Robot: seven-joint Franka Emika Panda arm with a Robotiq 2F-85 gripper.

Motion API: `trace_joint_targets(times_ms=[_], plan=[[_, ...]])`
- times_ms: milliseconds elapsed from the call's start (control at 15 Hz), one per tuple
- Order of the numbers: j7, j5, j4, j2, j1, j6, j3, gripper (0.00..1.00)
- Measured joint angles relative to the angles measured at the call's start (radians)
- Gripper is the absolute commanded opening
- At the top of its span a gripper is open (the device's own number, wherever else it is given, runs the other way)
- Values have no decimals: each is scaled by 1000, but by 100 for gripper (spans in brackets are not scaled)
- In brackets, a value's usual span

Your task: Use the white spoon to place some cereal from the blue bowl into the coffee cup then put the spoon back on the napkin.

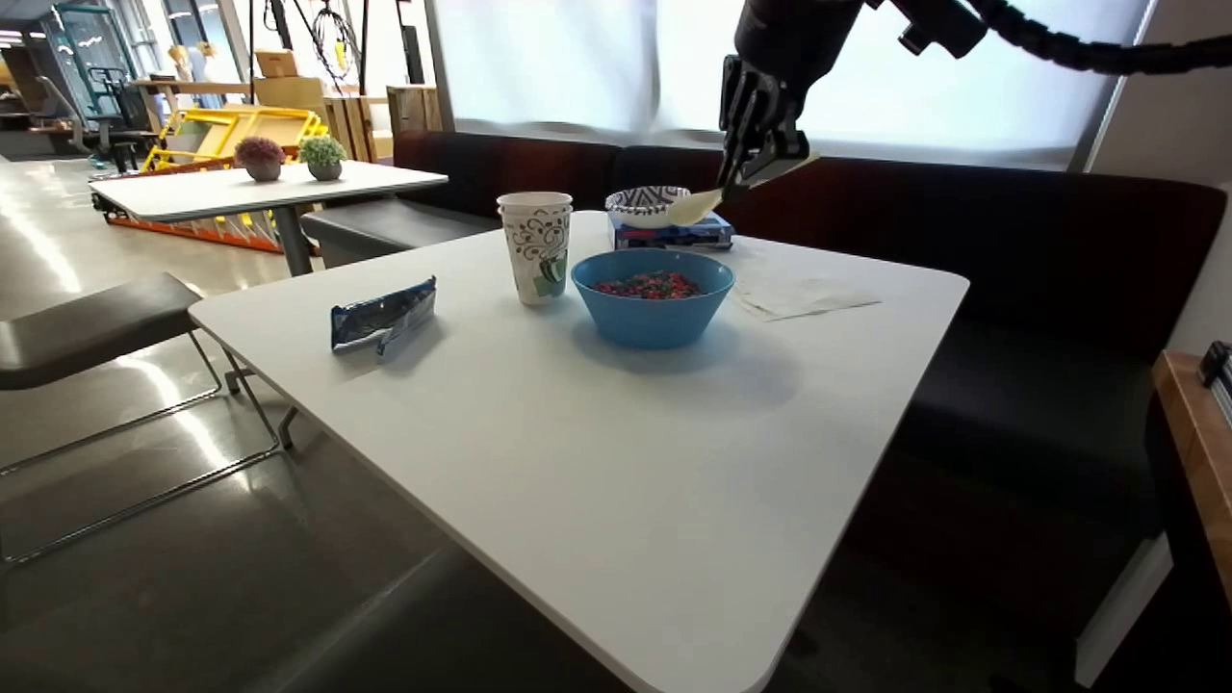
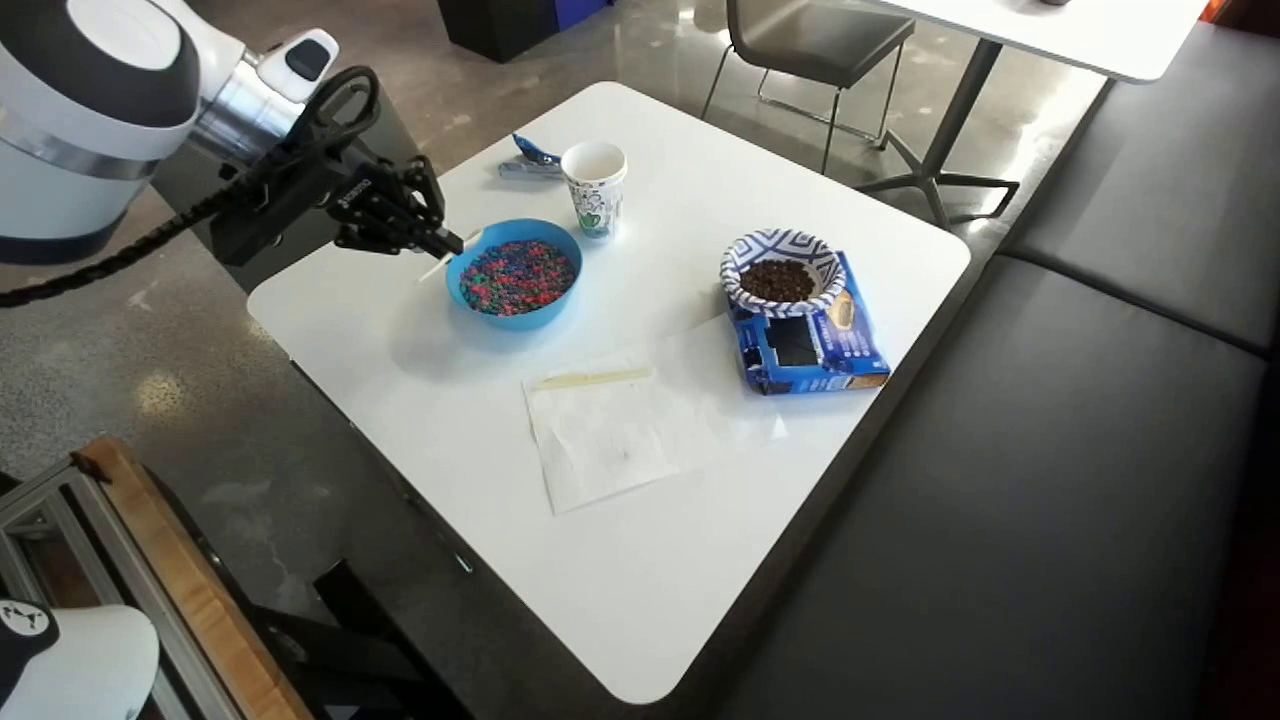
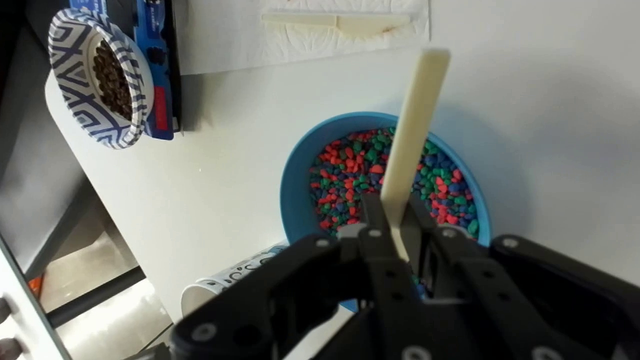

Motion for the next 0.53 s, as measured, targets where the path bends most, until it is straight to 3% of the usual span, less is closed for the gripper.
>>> trace_joint_targets(times_ms=[533], plan=[[-35, -95, 154, 239, -51, -209, 23, 4]])
